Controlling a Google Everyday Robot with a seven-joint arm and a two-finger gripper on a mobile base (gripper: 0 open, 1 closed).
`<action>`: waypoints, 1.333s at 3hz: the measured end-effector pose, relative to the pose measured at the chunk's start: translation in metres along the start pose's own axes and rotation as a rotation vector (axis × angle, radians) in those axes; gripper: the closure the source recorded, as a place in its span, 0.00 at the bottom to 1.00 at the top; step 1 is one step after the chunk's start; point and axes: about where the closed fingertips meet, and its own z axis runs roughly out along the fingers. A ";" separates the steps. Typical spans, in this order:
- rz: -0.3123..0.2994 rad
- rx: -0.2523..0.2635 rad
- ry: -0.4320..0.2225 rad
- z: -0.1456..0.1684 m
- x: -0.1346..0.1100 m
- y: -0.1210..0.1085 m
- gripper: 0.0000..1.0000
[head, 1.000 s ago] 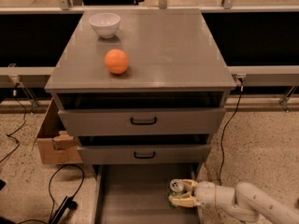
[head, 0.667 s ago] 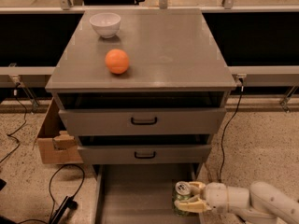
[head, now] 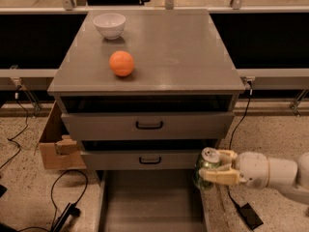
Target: Pick green can from bottom drawer and place on counter
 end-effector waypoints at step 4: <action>0.015 0.402 -0.032 -0.026 -0.217 -0.092 1.00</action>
Offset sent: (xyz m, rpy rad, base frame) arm 0.1026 -0.0722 0.1766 -0.0316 -0.0537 -0.3538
